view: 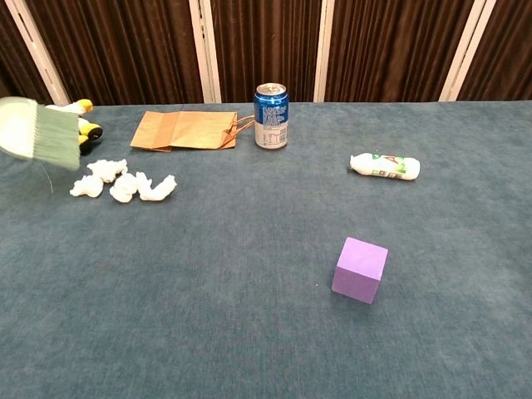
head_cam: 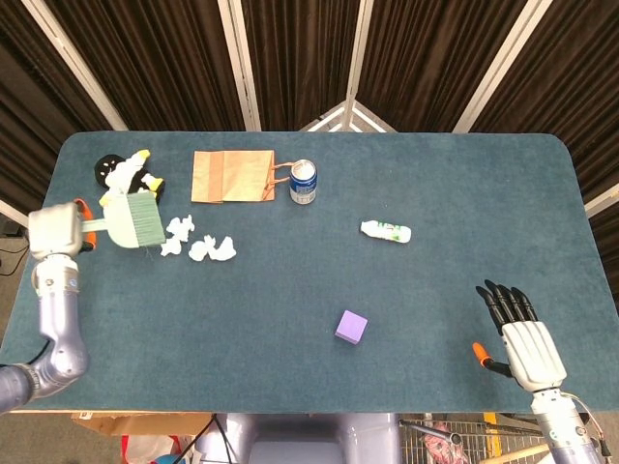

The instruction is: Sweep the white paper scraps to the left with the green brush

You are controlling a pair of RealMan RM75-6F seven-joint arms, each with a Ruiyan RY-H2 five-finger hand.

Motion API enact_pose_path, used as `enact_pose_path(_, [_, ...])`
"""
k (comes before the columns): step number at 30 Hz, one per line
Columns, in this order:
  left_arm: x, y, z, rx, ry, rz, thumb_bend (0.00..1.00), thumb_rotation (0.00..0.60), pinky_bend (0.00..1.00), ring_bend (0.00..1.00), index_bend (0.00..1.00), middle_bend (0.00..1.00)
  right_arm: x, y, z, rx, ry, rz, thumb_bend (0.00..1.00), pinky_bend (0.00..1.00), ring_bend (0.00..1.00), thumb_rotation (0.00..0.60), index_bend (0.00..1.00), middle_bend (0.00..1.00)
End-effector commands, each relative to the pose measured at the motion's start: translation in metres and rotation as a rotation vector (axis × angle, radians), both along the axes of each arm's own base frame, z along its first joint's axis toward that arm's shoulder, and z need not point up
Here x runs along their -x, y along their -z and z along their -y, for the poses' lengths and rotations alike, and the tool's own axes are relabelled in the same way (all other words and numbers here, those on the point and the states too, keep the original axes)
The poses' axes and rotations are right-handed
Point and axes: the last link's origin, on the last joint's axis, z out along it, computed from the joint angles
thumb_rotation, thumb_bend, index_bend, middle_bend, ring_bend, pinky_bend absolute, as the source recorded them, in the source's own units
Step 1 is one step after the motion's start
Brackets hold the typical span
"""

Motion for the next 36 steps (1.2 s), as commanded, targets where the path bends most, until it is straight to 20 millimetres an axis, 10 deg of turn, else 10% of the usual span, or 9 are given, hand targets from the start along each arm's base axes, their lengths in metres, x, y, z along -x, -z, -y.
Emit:
enact_pose_path(1, [-0.013,-0.005,-0.003,-0.013,0.044,0.059,0.81,0.6,1.0,1.0,0.81,1.0,0.0,0.0,0.0,0.0,-0.002,-0.002,0.34,0.0,0.0,0.6,0.0,0.0])
enact_pose_path(14, [-0.097,0.103,0.004,0.216,0.187,0.149,0.81,0.6,1.0,1.0,0.81,1.0,0.001,0.0,0.001,0.0,0.006,0.003,0.34,0.0,0.0,0.6,0.0,0.0])
enact_pose_path(21, [-0.111,0.143,0.013,0.268,0.172,0.158,0.81,0.6,1.0,1.0,0.81,1.0,0.002,-0.001,0.001,-0.002,0.007,0.006,0.34,0.0,0.0,0.6,0.0,0.0])
enact_pose_path(27, [-0.086,0.138,0.014,0.258,0.113,0.081,0.81,0.6,1.0,1.0,0.81,1.0,0.003,-0.002,0.001,-0.001,0.01,0.007,0.34,0.0,0.0,0.6,0.0,0.0])
enact_pose_path(36, [-0.018,0.081,0.008,0.145,-0.029,-0.007,0.81,0.6,1.0,1.0,0.81,1.0,0.001,-0.001,-0.001,-0.002,0.006,0.001,0.34,0.0,0.0,0.6,0.0,0.0])
